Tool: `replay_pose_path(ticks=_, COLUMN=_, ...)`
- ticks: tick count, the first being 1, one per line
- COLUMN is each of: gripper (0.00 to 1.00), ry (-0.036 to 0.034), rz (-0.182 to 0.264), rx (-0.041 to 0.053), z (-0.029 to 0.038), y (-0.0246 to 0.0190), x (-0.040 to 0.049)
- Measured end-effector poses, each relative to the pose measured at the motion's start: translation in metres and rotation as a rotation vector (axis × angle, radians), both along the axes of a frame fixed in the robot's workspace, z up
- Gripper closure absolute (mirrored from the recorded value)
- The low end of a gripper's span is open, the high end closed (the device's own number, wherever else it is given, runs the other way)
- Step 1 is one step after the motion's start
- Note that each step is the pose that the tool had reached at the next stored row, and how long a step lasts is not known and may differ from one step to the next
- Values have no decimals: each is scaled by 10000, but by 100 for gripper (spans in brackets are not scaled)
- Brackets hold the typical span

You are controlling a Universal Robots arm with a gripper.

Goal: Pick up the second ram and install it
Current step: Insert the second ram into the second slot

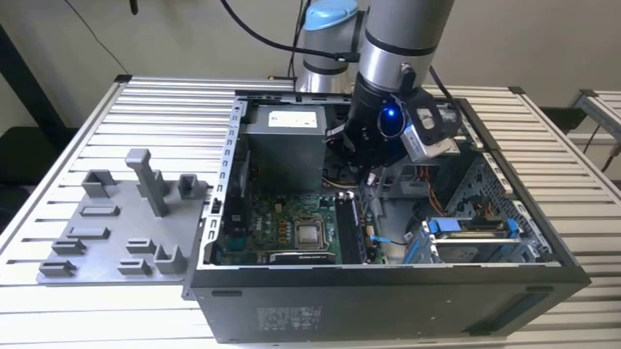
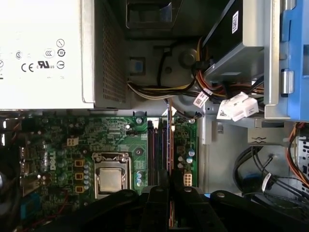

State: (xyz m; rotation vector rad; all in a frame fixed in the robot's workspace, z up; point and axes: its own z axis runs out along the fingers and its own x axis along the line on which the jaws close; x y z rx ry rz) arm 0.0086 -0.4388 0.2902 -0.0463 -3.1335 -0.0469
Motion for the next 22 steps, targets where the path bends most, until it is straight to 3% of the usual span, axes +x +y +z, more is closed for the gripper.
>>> replay_pose_path(ticks=16, gripper=86, ry=-3, rz=-1, rx=0, z=-97, y=0, x=0)
replay_pose_path(ticks=22, gripper=86, ry=-4, rz=0, rx=0, z=-103, y=0, x=0)
